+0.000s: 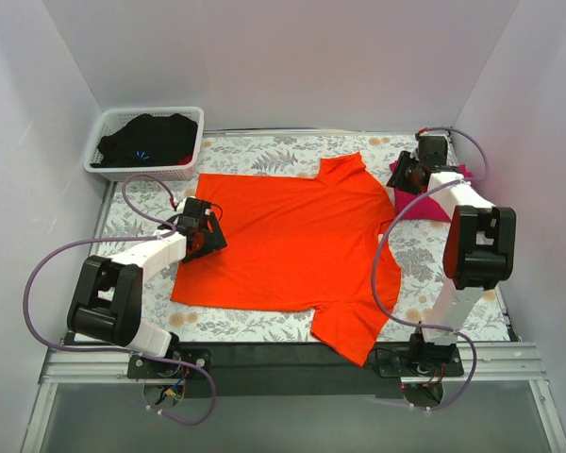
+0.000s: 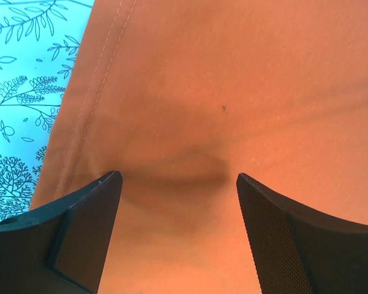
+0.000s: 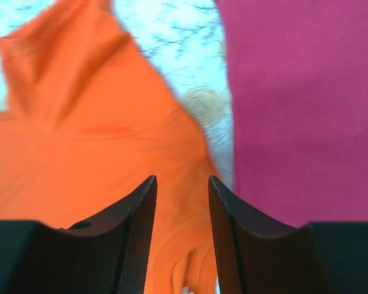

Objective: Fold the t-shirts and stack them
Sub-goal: Fold the tshirt

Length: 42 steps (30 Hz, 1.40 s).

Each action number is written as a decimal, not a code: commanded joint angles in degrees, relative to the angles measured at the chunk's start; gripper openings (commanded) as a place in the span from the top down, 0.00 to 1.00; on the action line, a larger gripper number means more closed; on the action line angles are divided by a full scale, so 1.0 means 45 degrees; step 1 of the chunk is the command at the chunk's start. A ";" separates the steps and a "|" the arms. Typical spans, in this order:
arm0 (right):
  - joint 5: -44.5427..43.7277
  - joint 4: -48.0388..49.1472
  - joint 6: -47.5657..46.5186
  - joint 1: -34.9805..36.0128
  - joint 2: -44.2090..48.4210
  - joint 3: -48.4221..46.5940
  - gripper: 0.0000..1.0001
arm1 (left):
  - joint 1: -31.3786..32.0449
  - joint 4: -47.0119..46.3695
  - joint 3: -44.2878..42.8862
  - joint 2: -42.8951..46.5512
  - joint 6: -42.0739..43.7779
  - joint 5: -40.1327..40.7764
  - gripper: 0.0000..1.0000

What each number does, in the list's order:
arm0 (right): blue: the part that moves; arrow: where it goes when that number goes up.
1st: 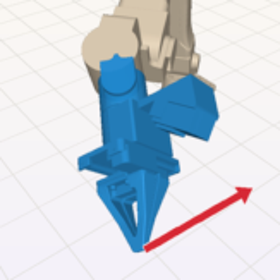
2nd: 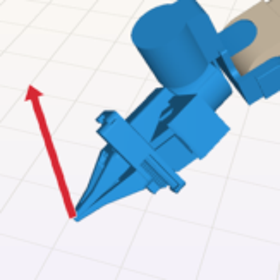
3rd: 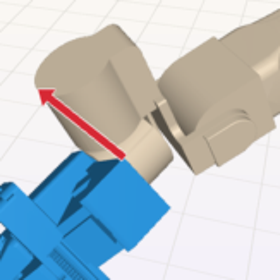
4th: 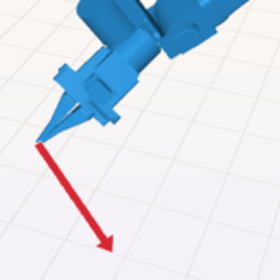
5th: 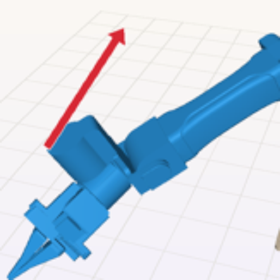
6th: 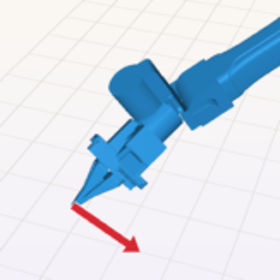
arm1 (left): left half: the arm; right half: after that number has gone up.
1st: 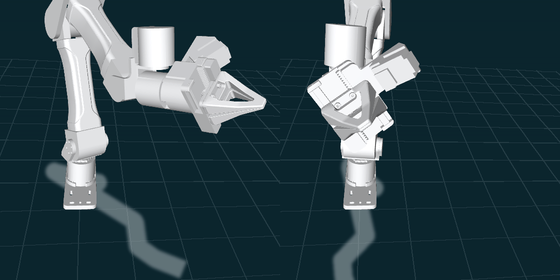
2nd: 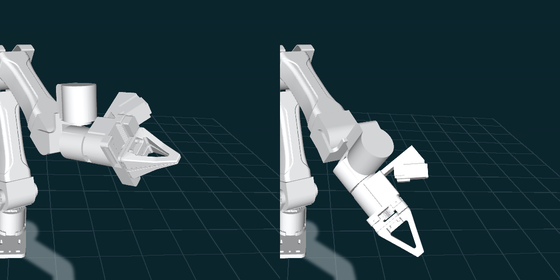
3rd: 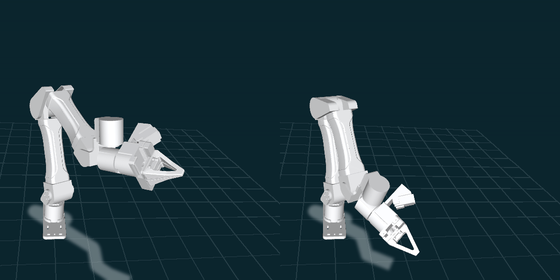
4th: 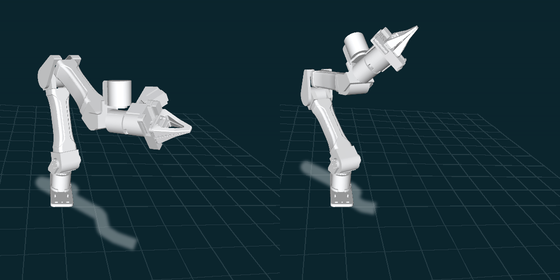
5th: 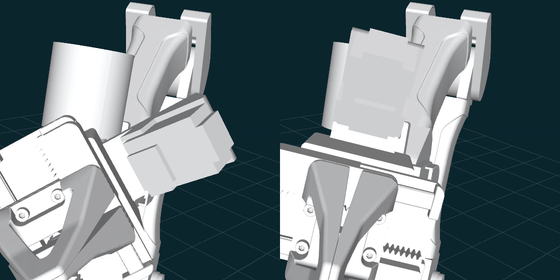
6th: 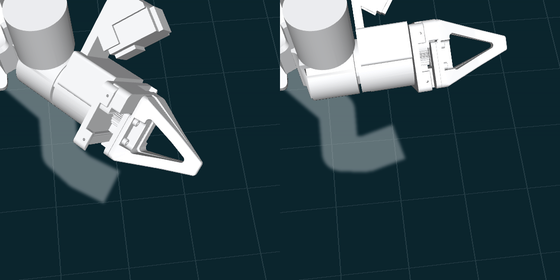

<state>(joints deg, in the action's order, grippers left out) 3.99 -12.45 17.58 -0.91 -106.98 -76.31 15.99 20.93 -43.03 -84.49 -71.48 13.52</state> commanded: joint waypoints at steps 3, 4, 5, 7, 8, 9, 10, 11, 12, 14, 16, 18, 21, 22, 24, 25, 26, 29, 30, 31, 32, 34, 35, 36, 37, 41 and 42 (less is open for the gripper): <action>0.0224 -0.1100 0.0523 0.0787 0.2829 0.2384 0.60 | 0.0002 0.0603 -0.1160 0.0709 -0.0111 0.0355 0.29; 0.0343 -0.1101 0.0623 0.0826 0.3145 0.2930 0.61 | -0.0018 0.0584 -0.1258 0.0631 -0.0111 0.0394 0.29; 0.0441 -0.1140 0.0701 0.0865 0.3399 0.3747 0.61 | -0.0018 0.0584 -0.1375 0.0341 -0.0130 0.0356 0.29; 0.0520 -0.1179 0.0760 0.1002 0.4084 0.4494 0.61 | -0.0115 0.0526 -0.1746 -0.0012 -0.0344 0.0277 0.28; 0.0442 -0.1179 0.0702 0.1022 0.4221 0.5000 0.61 | -0.0154 0.0486 -0.1863 -0.0188 -0.0442 0.0258 0.28; 0.0345 -0.1160 0.0644 0.1041 0.4358 0.5160 0.61 | -0.0213 0.0389 -0.2135 -0.0596 -0.0482 0.0296 0.28; 0.0325 -0.1160 0.0489 0.1022 0.4340 0.5220 0.61 | -0.0290 0.0176 -0.2293 -0.0813 -0.0559 0.0335 0.28; 0.0325 -0.1160 0.0390 0.1022 0.4262 0.5220 0.61 | -0.0330 0.0058 -0.2468 -0.1027 -0.0580 0.0336 0.28; 0.0383 -0.1179 0.0273 0.1022 0.4029 0.5027 0.61 | -0.0388 0.0018 -0.2741 -0.1590 -0.0599 0.0336 0.28; 0.0383 -0.1160 0.0116 0.1041 0.3755 0.4675 0.61 | -0.0564 -0.0041 -0.3638 -0.2198 -0.0522 0.0394 0.28; 0.0150 -0.1160 0.0038 0.1080 0.3559 0.4089 0.61 | -0.0662 -0.0060 -0.4670 -0.2999 -0.0327 0.0530 0.28; -0.0065 -0.1179 -0.0118 0.1158 0.3267 0.3660 0.61 | -0.0682 -0.0177 -0.5318 -0.3488 -0.0072 0.0687 0.28; -0.0085 -0.1160 -0.0216 0.1197 0.2740 0.3034 0.62 | -0.0682 -0.0509 -0.6491 -0.4406 0.0006 0.0649 0.28; -0.0086 -0.1160 -0.0216 0.1178 0.2622 0.2839 0.62 | -0.0682 -0.0665 -0.6725 -0.4853 0.0006 0.0552 0.29; -0.0144 -0.1102 -0.0216 0.1198 0.2310 0.2721 0.62 | -0.0682 -0.0841 -0.7370 -0.5324 0.0103 0.0395 0.31; -0.0144 -0.1082 -0.0216 0.1198 0.2192 0.2662 0.63 | -0.0682 -0.0958 -0.7566 -0.5790 0.0162 0.0375 0.32; -0.0144 -0.1082 -0.0216 0.1217 0.2094 0.2584 0.63 | -0.0682 -0.0979 -0.7954 -0.6008 0.0220 0.0317 0.33; -0.0047 -0.1003 -0.0216 0.1198 0.1665 0.2331 0.63 | -0.0682 -0.0979 -0.8348 -0.6848 0.0494 0.0452 0.35; -0.0047 -0.0965 -0.0216 0.1198 0.1451 0.2252 0.63 | -0.0682 -0.0979 -0.8542 -0.7024 0.0553 0.0530 0.35; -0.0105 -0.0964 -0.0274 0.1198 0.1333 0.2194 0.64 | -0.0682 -0.0959 -0.8622 -0.7316 0.0611 0.0570 0.35; -0.0144 -0.0964 -0.0294 0.1198 0.1216 0.2019 0.64 | -0.0682 -0.0979 -0.8661 -0.7454 0.0612 0.0589 0.36; -0.0261 -0.0964 -0.0372 0.1217 0.0806 0.1784 0.64 | -0.0682 -0.0979 -0.8759 -0.7766 0.0592 0.0628 0.36; -0.0319 -0.0964 -0.0469 0.1198 0.0669 0.1667 0.64 | -0.0682 -0.0979 -0.8817 -0.7884 0.0573 0.0667 0.36; -0.0513 -0.0984 -0.0528 0.1198 0.0358 0.1395 0.64 | -0.0701 -0.0959 -0.8856 -0.8020 0.0573 0.0745 0.36; -0.0573 -0.0965 -0.0567 0.1217 0.0181 0.1257 0.64 | -0.0721 -0.0959 -0.9031 -0.8292 0.0573 0.0765 0.36; -0.0827 -0.0848 -0.0918 0.1178 -0.0969 0.0398 0.64 | -0.0916 -0.0726 -0.9715 -0.9172 0.0340 0.0610 0.36; -0.0828 -0.0828 -0.0977 0.1159 -0.1166 0.0203 0.64 | -0.0974 -0.0648 -0.9909 -0.9522 0.0280 0.0590 0.36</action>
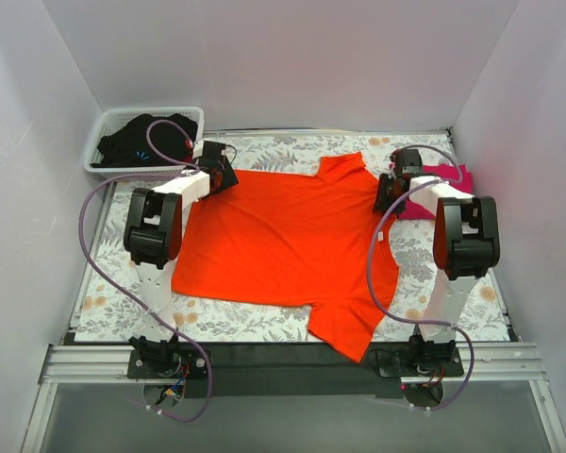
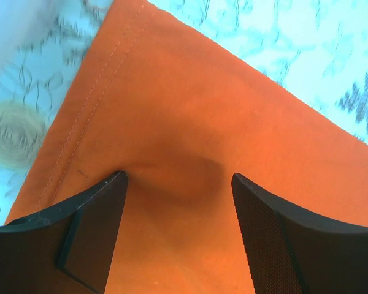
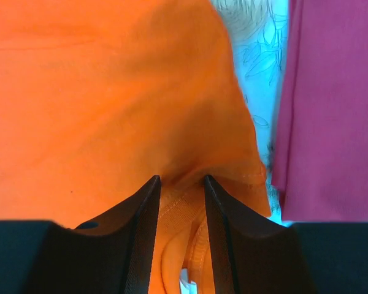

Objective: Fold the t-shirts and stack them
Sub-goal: Fold the tshirt

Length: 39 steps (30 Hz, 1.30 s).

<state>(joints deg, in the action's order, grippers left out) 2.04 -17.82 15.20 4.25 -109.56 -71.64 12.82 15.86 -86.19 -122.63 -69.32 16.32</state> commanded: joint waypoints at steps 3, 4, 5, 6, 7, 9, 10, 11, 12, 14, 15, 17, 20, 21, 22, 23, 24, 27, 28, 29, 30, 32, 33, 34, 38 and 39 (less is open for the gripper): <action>-0.0396 0.0348 -0.0565 -0.0124 -0.1472 -0.1832 0.63 | -0.0524 0.0753 -0.1000 -0.1517 -0.0396 -0.0188 0.36; -0.0396 0.0367 -0.0643 -0.0163 -0.1667 -0.2492 0.63 | -0.0602 0.0850 -0.1176 -0.1789 -0.0396 -0.0227 0.36; -0.0396 0.0367 -0.0760 -0.0183 -0.1882 -0.2789 0.63 | -0.0622 0.0929 -0.1487 -0.1908 -0.0416 -0.0305 0.36; -0.0782 0.0348 -0.0993 -0.0202 -0.2329 -0.3178 0.63 | -0.0641 0.0968 -0.1626 -0.2103 -0.0397 -0.0325 0.36; -0.0767 0.0348 -0.1111 -0.0222 -0.2546 -0.3511 0.63 | -0.0642 0.1026 -0.1782 -0.2182 -0.0377 -0.0364 0.36; -0.0728 0.0348 -0.1307 -0.0300 -0.3191 -0.4527 0.63 | -0.0642 0.1046 -0.2056 -0.2299 -0.0357 -0.0539 0.35; -0.0708 0.0328 -0.1424 -0.0339 -0.3406 -0.4839 0.62 | -0.0661 0.1046 -0.2134 -0.2300 -0.0357 -0.0656 0.34; -0.0689 0.0289 -0.1464 -0.0378 -0.3582 -0.5500 0.62 | -0.0661 0.1027 -0.2212 -0.2319 -0.0357 -0.0754 0.33; -0.0669 0.0250 -0.1483 -0.0436 -0.3912 -0.5758 0.62 | -0.0661 0.1027 -0.2368 -0.2281 -0.0377 -0.0909 0.32; -0.0591 -0.0022 -0.1600 -0.0456 -0.4129 -0.6576 0.61 | -0.0661 0.1027 -0.2525 -0.2203 -0.0357 -0.1105 0.30; -0.0552 -0.0139 -0.1620 -0.0456 -0.4092 -0.6774 0.61 | -0.0661 0.1046 -0.2622 -0.1990 -0.0377 -0.1338 0.29; 0.0013 -0.0277 -0.1562 -0.0456 -0.3781 -0.6835 0.60 | -0.0642 0.1027 -0.2623 -0.1580 -0.0455 -0.1574 0.27; 0.0287 -0.0316 -0.1406 -0.0398 -0.2243 -0.6115 0.58 | -0.0545 0.1007 -0.2584 -0.0409 -0.0456 -0.2023 0.26; 0.0346 -0.0374 -0.1328 -0.0378 -0.1869 -0.5609 0.57 | -0.0467 0.1027 -0.2546 0.0310 -0.0416 -0.2044 0.26; 0.0385 -0.0414 -0.1269 -0.0359 -0.1459 -0.5237 0.54 | -0.0234 0.1066 -0.2371 0.0742 -0.0358 -0.2024 0.26; 0.0424 -0.0646 -0.1230 -0.0359 -0.0662 -0.4943 0.52 | -0.0077 0.1143 -0.2215 0.1192 -0.0338 -0.2005 0.25; 0.0463 -0.0764 -0.1094 -0.0359 -0.0248 -0.4631 0.51 | 0.0079 0.1260 -0.2039 0.2124 -0.0377 -0.1869 0.25; 0.0425 -0.1096 -0.0860 -0.0359 0.1607 -0.2914 0.47 | 0.0841 0.2215 -0.0889 0.4154 -0.0921 -0.1225 0.25; 0.0367 -0.1214 -0.0762 -0.0359 0.2076 -0.2097 0.46 | 0.1152 0.2740 -0.0324 0.4725 -0.1117 -0.1049 0.25; 0.0366 -0.1505 -0.0722 -0.0359 0.2931 -0.1605 0.46 | 0.1271 0.2978 0.0783 0.5911 -0.1351 -0.0874 0.25; 0.0308 -0.1720 -0.0664 -0.0359 0.3327 -0.1194 0.46 | 0.1369 0.3193 0.1510 0.6541 -0.1605 -0.0833 0.25; 0.0326 -0.2014 -0.0371 -0.0359 0.4533 0.0128 0.46 | 0.1428 0.3740 0.3632 0.7869 -0.2309 -0.0658 0.25; 0.0636 -0.2054 -0.0216 -0.0359 0.4986 0.0583 0.46 | 0.1448 0.4148 0.4207 0.9152 -0.2659 -0.0502 0.25; 0.0833 -0.2074 -0.0156 -0.0359 0.5416 0.1128 0.46 | 0.1468 0.4365 0.4773 0.9745 -0.2778 -0.0365 0.25; 0.1225 -0.2288 -0.0136 -0.0320 0.7776 0.3549 0.46 | 0.1487 0.5614 0.7080 1.2342 -0.3344 0.0298 0.27; 0.1264 -0.2347 -0.0117 -0.0320 0.8132 0.3884 0.46 | 0.1449 0.5945 0.7876 1.2600 -0.3442 0.0532 0.28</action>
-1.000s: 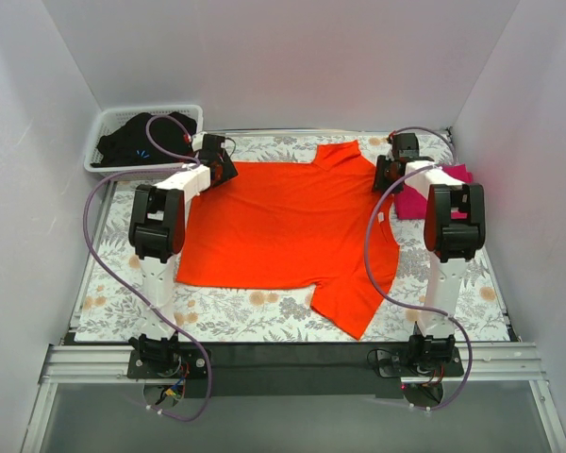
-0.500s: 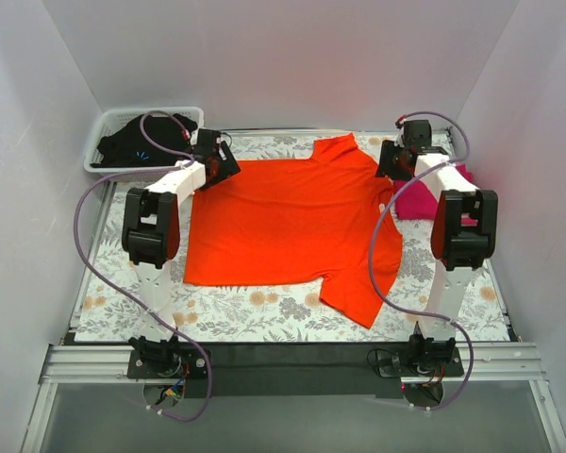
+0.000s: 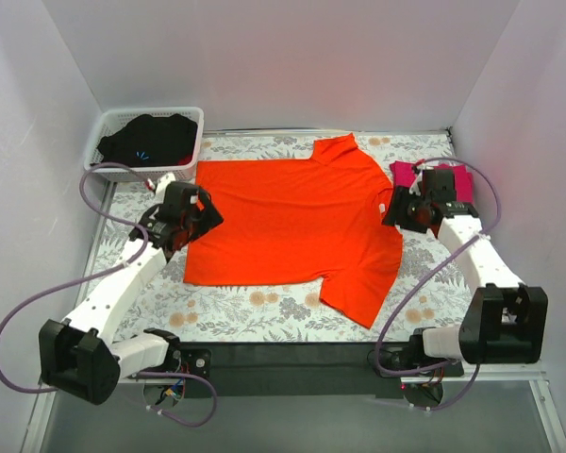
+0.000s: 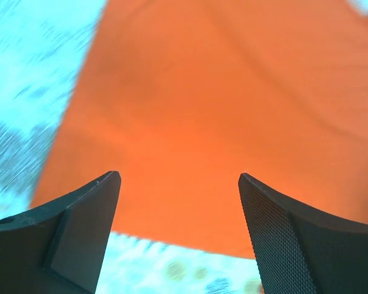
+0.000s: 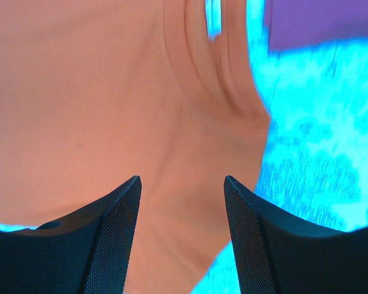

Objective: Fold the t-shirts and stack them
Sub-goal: Fold the tshirt

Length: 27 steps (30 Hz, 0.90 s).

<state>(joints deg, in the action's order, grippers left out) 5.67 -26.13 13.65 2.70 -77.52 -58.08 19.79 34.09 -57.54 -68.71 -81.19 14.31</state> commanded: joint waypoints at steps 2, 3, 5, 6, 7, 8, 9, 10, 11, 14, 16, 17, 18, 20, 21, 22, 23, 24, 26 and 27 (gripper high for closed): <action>0.0400 -0.0697 0.0190 0.0025 0.1966 0.1846 0.46 | -0.0121 0.2151 0.2119 0.1144 -0.1310 0.1292 0.30; 0.0361 -0.0736 0.0131 0.0025 0.2223 0.2104 0.46 | -0.0198 0.2191 0.2780 0.1244 -0.1488 0.1487 0.31; 0.0321 -0.0911 0.0073 0.0025 0.2752 0.2593 0.46 | -0.0471 0.2113 0.3311 0.1401 -0.1897 0.1528 0.34; 0.0341 -0.0951 0.0053 0.0025 0.2869 0.2905 0.46 | -0.0782 0.1978 0.3584 0.1362 -0.2016 0.1586 0.35; 0.0360 -0.0990 0.0053 0.0025 0.3044 0.3024 0.46 | -0.0997 0.1841 0.4070 0.1304 -0.2036 0.1297 0.35; 0.0419 -0.1029 0.0072 0.0025 0.3123 0.3160 0.46 | -0.1193 0.1704 0.4269 0.1052 -0.2017 0.1100 0.36; 0.0419 -0.1049 0.0072 0.0025 0.3221 0.3374 0.46 | -0.1427 0.1587 0.4406 0.0914 -0.2056 0.1021 0.36; 0.0400 -0.1029 0.0111 0.0025 0.3338 0.3434 0.46 | -0.1507 0.1586 0.4543 0.0777 -0.2075 0.0982 0.36; 0.0458 -0.1029 0.0111 0.0025 0.3339 0.3493 0.46 | -0.1546 0.1586 0.4583 0.0602 -0.2114 0.1097 0.36; 0.0575 -0.1010 0.0170 0.0025 0.3359 0.3630 0.46 | -0.1625 0.1430 0.4681 0.0367 -0.2037 0.1488 0.38; 0.0653 -0.1029 0.0248 0.0025 0.3281 0.3650 0.46 | -0.1664 0.1487 0.4603 0.0094 -0.1881 0.1489 0.39; 0.0731 -0.1010 0.0306 0.0025 0.3300 0.3669 0.46 | -0.1664 0.1488 0.4545 -0.0217 -0.1822 0.1392 0.39; 0.0732 -0.1029 0.0307 0.0044 0.3261 0.3669 0.46 | -0.1664 0.1527 0.4544 -0.0336 -0.1764 0.1372 0.39; 0.0635 -0.1029 0.0346 0.0025 0.3261 0.3650 0.46 | -0.1664 0.1508 0.4661 -0.0570 -0.1588 0.1449 0.40; 0.0576 -0.1029 0.0326 0.0025 0.3261 0.3650 0.46 | -0.1664 0.1488 0.4719 -0.0610 -0.1529 0.1489 0.42; 0.0518 -0.1029 0.0326 0.0025 0.3280 0.3631 0.46 | -0.1683 0.1488 0.4778 -0.0707 -0.1413 0.1508 0.43; 0.0420 -0.1010 0.0326 0.0025 0.3280 0.3630 0.46 | -0.1722 0.1469 0.4817 -0.0728 -0.1373 0.1393 0.44; 0.0381 -0.1010 0.0326 0.0025 0.3261 0.3630 0.46 | -0.1722 0.1275 0.4818 -0.0766 -0.1276 0.1295 0.45; 0.0264 -0.1010 0.0346 0.0006 0.3203 0.3650 0.46 | -0.1722 0.1156 0.4818 -0.1020 -0.1138 0.1196 0.47; 0.0205 -0.1029 0.0346 0.0006 0.3164 0.3650 0.46 | -0.1742 0.1098 0.4818 -0.1117 -0.1099 0.1119 0.48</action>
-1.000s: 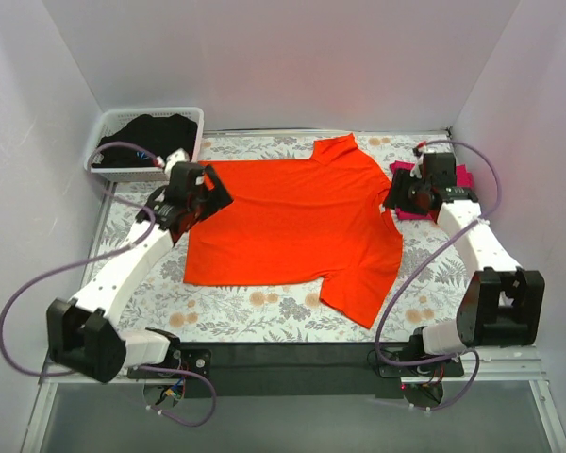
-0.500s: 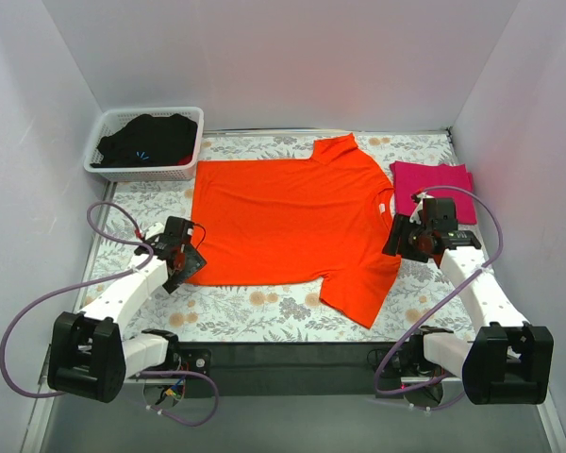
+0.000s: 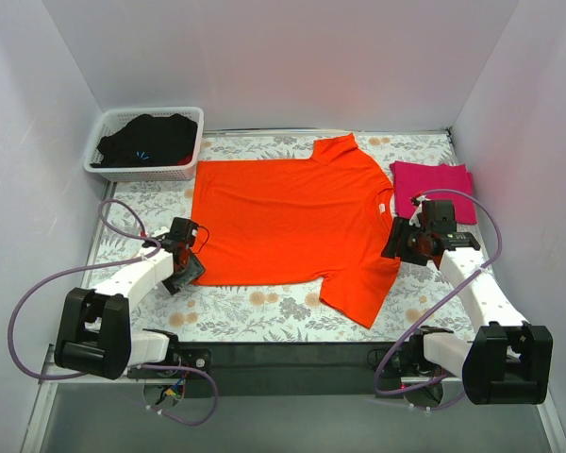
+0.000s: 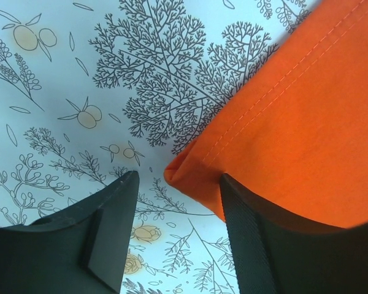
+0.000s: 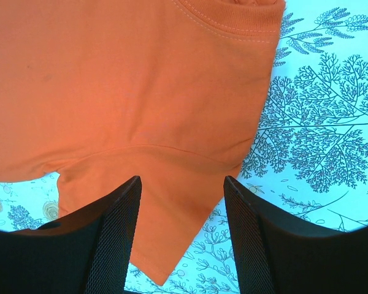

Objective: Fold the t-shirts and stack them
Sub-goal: Fold the tshirt

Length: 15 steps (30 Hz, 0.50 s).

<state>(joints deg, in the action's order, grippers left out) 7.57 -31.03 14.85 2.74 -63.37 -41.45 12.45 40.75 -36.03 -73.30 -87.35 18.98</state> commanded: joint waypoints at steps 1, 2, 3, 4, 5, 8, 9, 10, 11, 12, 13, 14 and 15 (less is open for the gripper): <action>-0.0276 0.0059 0.0117 -0.0004 -0.0076 -0.0046 0.47 | -0.0110 -0.0423 0.0038 -0.0330 0.0290 0.0040 0.51; -0.0393 0.0078 0.0137 -0.0004 -0.0116 -0.0008 0.47 | -0.0110 -0.0481 0.0058 -0.0391 0.0310 0.0001 0.53; -0.0471 0.0059 0.0156 -0.0023 -0.0155 0.0012 0.47 | -0.0129 -0.0540 0.0116 -0.0449 0.0368 -0.0096 0.55; -0.0569 0.0078 0.0195 -0.0043 -0.0174 0.0032 0.47 | -0.0129 -0.0618 0.0116 -0.0489 0.0407 -0.0136 0.56; -0.0763 0.0078 0.0254 -0.0062 -0.0175 0.0090 0.48 | -0.0129 -0.0715 0.0136 -0.0489 0.0446 -0.0156 0.57; -0.1057 0.0195 0.0351 -0.0238 -0.0214 0.0324 0.49 | -0.0149 -0.0794 0.0194 -0.0450 0.0486 -0.0234 0.64; -0.1058 0.0253 0.0391 -0.0316 -0.0252 0.0479 0.49 | -0.0149 -0.0872 0.0252 -0.0411 0.0505 -0.0273 0.66; -0.1058 0.0273 0.0410 -0.0413 -0.0291 0.0558 0.51 | -0.0149 -0.0930 0.0369 -0.0334 0.0505 -0.0350 0.68; -0.0961 0.0351 0.0507 -0.0453 -0.0369 0.0636 0.51 | -0.0149 -0.1008 0.0409 -0.0313 0.0505 -0.0371 0.72; -0.0941 0.0487 0.0644 -0.0473 -0.0486 0.0734 0.51 | -0.0149 -0.1009 0.0448 -0.0313 0.0524 -0.0390 0.74; -0.0921 0.0604 0.0722 -0.0492 -0.0545 0.0948 0.53 | -0.0149 -0.1048 0.0448 -0.0313 0.0544 -0.0410 0.75; -0.0921 0.0799 0.0781 -0.0473 -0.0604 0.1066 0.53 | -0.0149 -0.1106 0.0468 -0.0313 0.0564 -0.0448 0.76; -0.0902 0.0936 0.0878 -0.0473 -0.0720 0.1202 0.54 | -0.0149 -0.1126 0.0487 -0.0313 0.0583 -0.0468 0.78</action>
<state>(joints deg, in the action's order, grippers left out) 4.16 -29.47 16.88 0.82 -65.58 -37.67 12.10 37.15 -35.94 -74.24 -84.82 18.31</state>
